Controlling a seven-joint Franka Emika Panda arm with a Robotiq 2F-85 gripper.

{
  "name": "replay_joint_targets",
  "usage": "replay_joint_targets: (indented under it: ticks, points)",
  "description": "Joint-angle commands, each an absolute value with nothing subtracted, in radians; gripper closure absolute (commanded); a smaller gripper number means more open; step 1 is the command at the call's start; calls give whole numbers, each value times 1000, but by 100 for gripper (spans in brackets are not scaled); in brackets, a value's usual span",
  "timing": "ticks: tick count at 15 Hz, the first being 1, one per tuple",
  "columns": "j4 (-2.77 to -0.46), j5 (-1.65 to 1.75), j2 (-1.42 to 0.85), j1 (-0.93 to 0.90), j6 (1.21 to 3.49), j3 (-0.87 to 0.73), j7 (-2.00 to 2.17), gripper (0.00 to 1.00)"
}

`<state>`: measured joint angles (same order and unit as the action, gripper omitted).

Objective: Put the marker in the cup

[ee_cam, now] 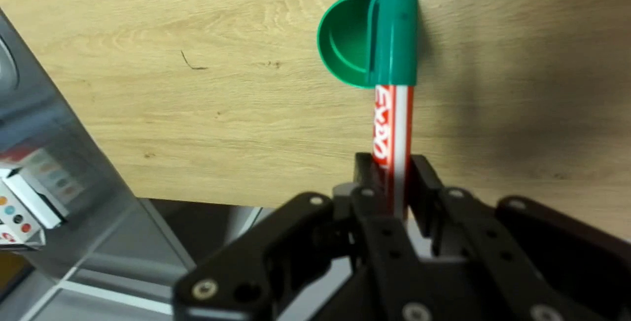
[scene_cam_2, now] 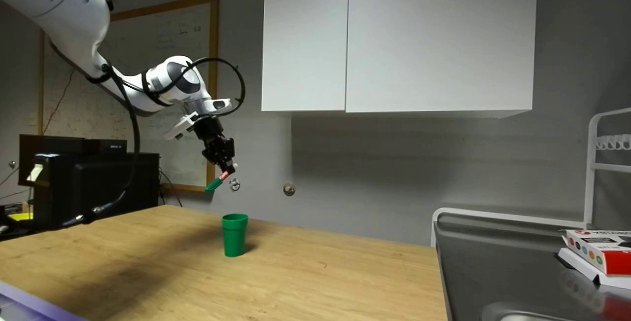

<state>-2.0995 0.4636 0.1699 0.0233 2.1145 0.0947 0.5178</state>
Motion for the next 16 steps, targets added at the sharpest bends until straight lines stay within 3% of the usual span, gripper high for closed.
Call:
replay_joint_targets:
  ticks: [1, 8, 16]
  points:
    - [-2076, 551, 129, 37, 2109, 117, 766, 91]
    - [-2087, 735, 68, 19, 2079, 104, 1246, 91]
    - [-2079, 823, 35, 8, 2000, 75, 1510, 91]
